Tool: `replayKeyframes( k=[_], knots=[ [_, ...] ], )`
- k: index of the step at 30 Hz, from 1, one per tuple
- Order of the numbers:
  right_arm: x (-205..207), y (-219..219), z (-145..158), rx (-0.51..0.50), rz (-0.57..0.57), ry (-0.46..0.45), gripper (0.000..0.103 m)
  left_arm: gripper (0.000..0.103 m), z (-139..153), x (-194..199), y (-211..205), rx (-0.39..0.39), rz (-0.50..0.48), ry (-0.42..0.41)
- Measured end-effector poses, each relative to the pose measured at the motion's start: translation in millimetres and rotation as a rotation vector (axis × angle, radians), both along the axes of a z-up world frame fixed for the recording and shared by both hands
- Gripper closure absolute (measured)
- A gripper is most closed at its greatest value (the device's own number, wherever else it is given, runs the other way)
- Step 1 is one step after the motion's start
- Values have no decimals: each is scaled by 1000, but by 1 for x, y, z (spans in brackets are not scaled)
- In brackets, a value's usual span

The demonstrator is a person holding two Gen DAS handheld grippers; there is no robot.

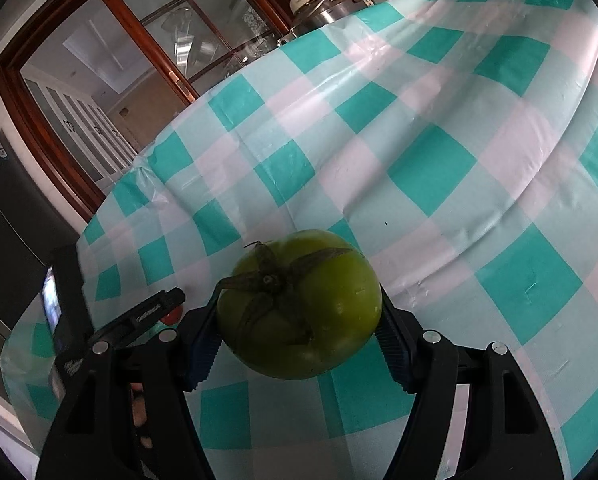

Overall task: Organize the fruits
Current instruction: 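Grasp the green tomato with the right tool while the left grasps the cherry tomato, then carry the green tomato and cherry tomato over the white bin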

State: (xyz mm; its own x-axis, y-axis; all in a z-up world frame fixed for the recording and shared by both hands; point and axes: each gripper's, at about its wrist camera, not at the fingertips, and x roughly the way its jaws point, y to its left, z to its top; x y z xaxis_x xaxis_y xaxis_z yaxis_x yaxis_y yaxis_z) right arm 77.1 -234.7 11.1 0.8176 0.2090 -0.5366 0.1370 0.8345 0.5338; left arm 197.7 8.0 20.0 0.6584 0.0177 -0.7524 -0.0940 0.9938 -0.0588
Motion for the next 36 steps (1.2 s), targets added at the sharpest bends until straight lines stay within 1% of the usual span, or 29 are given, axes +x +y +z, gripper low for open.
replayKeyframes(
  k=[1, 3, 4, 5, 7, 8, 11, 12, 15, 18, 20, 21, 22, 23, 24, 27, 30, 36],
  knots=[
    [0, 0, 0, -2, 1, 1, 36, 56, -4, 4, 2, -14, -3, 27],
    [1, 2, 0, -3, 7, 2, 36, 59, -5, 5, 3, -9, -9, 33],
    [1, 3, -1, -4, 12, 2, 36, 63, -5, 4, 3, -2, -12, 35],
    [2, 5, 0, -12, 16, 1, 36, 71, -5, 2, 5, -12, -14, 31],
    [1, 9, 1, -35, 25, -8, 36, 71, -3, -6, 10, -56, -12, 17],
    [1, 10, 1, -40, 31, -12, 36, 71, -3, -10, 12, -65, -10, 12],
    [-1, 9, 0, -39, 34, -20, 36, 71, 9, -35, 17, -108, -12, -35],
    [-2, 8, -1, -34, 32, -22, 36, 71, 14, -50, 17, -115, -12, -58],
    [1, 5, -4, -19, 28, -16, 36, 71, 19, -87, 9, -99, -35, -90],
    [2, 6, -4, -23, 30, -20, 36, 71, 18, -123, 3, -74, -65, -105],
    [2, 7, -3, -29, 34, -22, 36, 71, 17, -135, 2, -75, -82, -101],
    [2, 8, -3, -32, 36, -23, 36, 71, 14, -138, 1, -86, -96, -87],
    [1, 8, -3, -35, 37, -25, 36, 71, 14, -134, -11, -88, -105, -78],
    [1, 9, -3, -37, 37, -27, 36, 70, 11, -138, -15, -91, -115, -72],
    [1, 9, -3, -36, 39, -30, 36, 70, 8, -139, -16, -86, -122, -69],
    [2, 8, -3, -26, 37, -33, 36, 70, 7, -137, -13, -83, -110, -72],
    [2, 6, -4, -14, 36, -47, 36, 70, 6, -132, -7, -106, -102, -59],
    [1, 3, -3, -5, 19, -50, 36, 70, 10, -133, -8, -102, -104, -70]
  ],
)
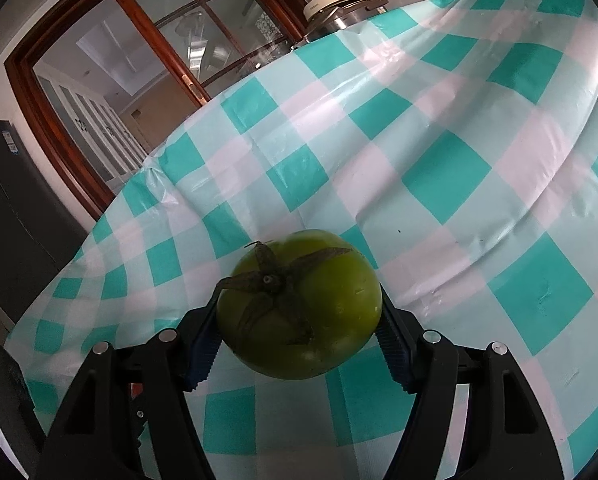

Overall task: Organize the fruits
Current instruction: 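Carry the green tomato and cherry tomato over the white bin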

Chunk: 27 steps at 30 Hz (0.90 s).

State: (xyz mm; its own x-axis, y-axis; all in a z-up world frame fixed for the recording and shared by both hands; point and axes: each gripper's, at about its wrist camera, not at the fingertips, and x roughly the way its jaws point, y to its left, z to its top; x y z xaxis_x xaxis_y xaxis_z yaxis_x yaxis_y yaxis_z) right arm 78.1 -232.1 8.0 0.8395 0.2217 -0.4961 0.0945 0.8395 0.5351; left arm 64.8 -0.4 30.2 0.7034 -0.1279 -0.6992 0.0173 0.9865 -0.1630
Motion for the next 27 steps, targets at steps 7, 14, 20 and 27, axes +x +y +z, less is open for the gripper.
replayKeyframes(
  k=[7, 14, 20, 27],
  knots=[
    [-32, -5, 2, 43, -2, 40, 36, 70, 12, -26, 4, 4, -12, -27],
    [-151, -23, 20, -1, -18, 23, 36, 70, 17, -111, -8, 42, -102, -60],
    [-231, -46, 36, -80, -15, 3, 36, 70, 16, -167, -36, 91, -208, -70],
    [-295, -78, 39, -134, -4, -5, 36, 70, 25, -200, -68, 145, -299, -100]
  ],
)
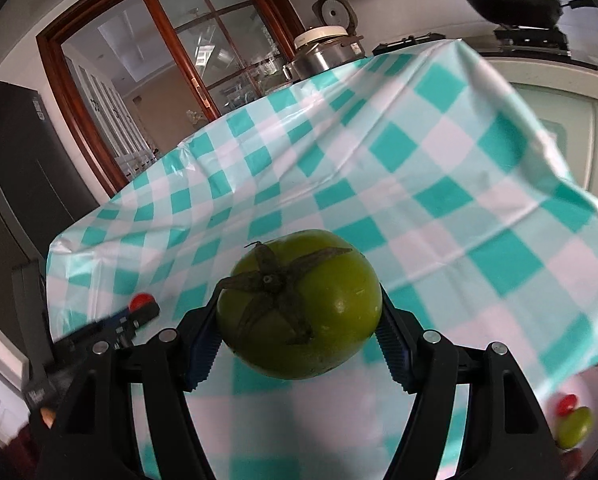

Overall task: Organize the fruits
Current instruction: 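Carry the green tomato and cherry tomato over the white bin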

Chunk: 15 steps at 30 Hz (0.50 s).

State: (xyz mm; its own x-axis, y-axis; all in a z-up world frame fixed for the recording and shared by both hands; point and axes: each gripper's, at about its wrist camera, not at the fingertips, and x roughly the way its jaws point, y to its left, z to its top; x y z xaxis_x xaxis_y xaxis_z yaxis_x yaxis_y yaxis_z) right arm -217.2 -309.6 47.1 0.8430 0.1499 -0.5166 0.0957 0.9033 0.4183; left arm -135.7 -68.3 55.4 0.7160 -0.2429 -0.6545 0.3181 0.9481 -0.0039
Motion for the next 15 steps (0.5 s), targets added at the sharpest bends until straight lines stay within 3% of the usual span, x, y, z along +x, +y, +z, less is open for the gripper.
replayKeyframes(
  k=[9, 15],
  knots=[
    [-82, -50, -11, -96, -100, 8, 36, 70, 5, -54, -70, 69, -220, -24],
    [-135, -97, -32, -80, -233, 42, 36, 70, 2, -91, -121, 116, -394, -49]
  ],
)
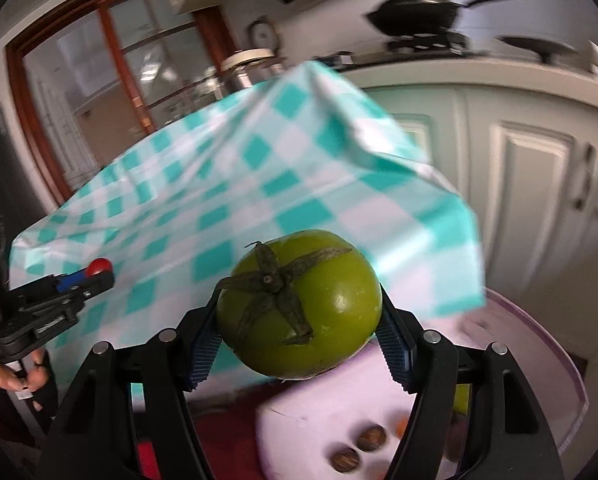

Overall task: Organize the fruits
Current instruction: 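Carry the green tomato and cherry tomato over the white bin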

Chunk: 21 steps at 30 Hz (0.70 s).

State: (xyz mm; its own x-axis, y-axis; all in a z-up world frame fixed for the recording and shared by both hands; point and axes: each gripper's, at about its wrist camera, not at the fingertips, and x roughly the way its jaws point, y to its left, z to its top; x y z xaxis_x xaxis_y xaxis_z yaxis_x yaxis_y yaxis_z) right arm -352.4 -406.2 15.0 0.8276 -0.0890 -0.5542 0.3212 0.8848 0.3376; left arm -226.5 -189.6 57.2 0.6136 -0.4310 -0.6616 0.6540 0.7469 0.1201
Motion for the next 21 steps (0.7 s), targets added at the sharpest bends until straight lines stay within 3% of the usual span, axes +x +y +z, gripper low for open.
replayKeyframes(
  k=[6, 11, 15, 18, 21],
  knots=[
    [-38, -37, -24, -8, -118, 57, 36, 70, -10, -42, -54, 46, -215, 16],
    [-59, -62, -51, -13, -197, 145, 36, 70, -32, -72, -103, 85, -407, 116],
    [-65, -73, -80, -27, -211, 265, 36, 70, -70, -93, -141, 172, -527, 192],
    [-66, -85, -108, -3, -243, 364, 36, 70, -105, -96, -161, 233, -589, 298],
    [-73, -97, -128, 32, -282, 417, 36, 70, -141, -103, -179, 340, -652, 331]
  ],
)
